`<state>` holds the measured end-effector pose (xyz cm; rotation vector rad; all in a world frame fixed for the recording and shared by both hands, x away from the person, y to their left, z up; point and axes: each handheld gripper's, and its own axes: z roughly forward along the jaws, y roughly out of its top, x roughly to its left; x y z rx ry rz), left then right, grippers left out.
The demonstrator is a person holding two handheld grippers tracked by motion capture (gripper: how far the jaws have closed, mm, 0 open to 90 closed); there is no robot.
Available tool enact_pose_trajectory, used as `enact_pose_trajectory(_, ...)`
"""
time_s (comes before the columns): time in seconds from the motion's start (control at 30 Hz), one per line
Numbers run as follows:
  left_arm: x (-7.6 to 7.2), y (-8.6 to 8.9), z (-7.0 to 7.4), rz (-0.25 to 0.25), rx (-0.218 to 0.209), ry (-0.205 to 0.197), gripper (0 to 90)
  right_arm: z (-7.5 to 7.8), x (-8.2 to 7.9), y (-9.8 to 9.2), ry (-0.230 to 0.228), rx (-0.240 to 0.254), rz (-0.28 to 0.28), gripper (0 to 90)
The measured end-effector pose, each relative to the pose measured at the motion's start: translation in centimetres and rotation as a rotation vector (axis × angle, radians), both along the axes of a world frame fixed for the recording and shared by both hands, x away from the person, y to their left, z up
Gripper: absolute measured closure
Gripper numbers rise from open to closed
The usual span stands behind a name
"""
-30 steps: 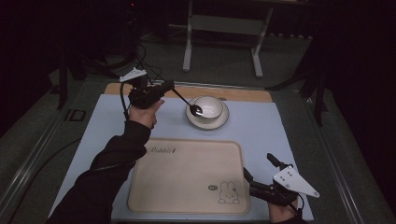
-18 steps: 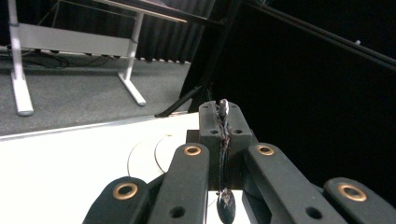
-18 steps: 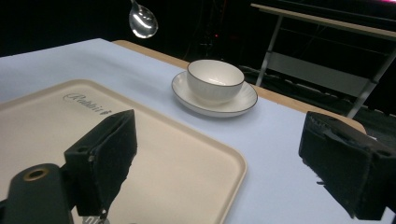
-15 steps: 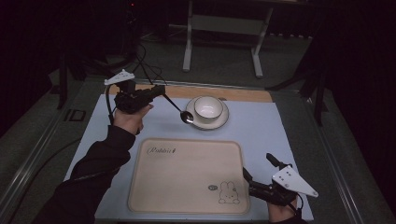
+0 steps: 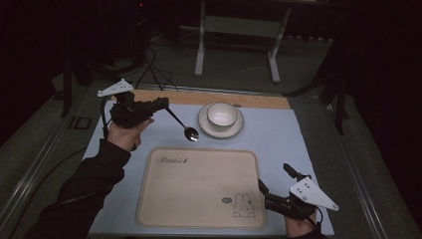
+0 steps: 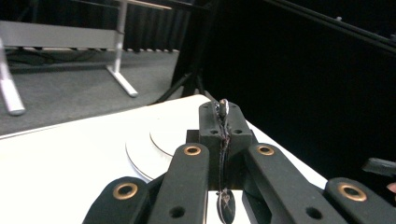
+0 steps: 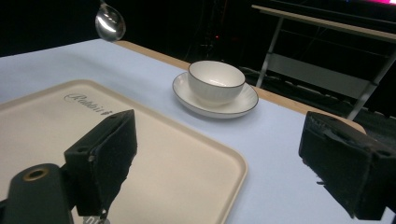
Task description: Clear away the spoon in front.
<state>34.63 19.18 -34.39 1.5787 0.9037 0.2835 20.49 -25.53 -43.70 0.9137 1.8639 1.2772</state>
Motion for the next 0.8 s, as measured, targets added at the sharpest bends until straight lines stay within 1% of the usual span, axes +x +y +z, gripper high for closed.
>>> enact_pose_trajectory(0.2,-0.8,0.9,-0.2,-0.026,0.005,-0.001,89.4,0.0,0.0,0.1,0.000,0.000,0.001,11.3)
enact_pose_trajectory(0.27,-1.0,1.2,-0.2,-0.049,0.009,0.001,89.4,0.0,0.0,0.1,0.000,-0.001,0.003,11.3)
enact_pose_trajectory(0.33,-1.2,1.5,-0.3,-0.065,0.022,0.002,89.4,0.0,0.0,0.1,0.000,-0.002,0.003,11.4)
enact_pose_trajectory(0.4,-1.5,1.7,-0.3,-0.071,0.031,-0.001,89.4,0.0,0.0,0.2,0.000,-0.003,0.004,11.4)
enact_pose_trajectory(0.5,-1.9,2.1,-0.4,-0.088,0.037,0.000,89.3,0.0,0.0,0.2,0.000,-0.004,0.006,11.4)
enact_pose_trajectory(0.63,-2.3,2.6,-0.4,-0.124,0.049,0.002,89.4,0.0,0.0,0.3,-0.002,-0.006,0.009,11.4)
enact_pose_trajectory(0.7,-2.5,2.7,-0.5,-0.133,0.062,0.001,89.4,0.0,0.0,0.3,-0.002,-0.007,0.011,11.4)
enact_pose_trajectory(0.8,-2.8,2.9,-0.5,-0.138,0.068,-0.002,89.4,-0.1,0.0,0.4,-0.002,-0.008,0.012,11.3)
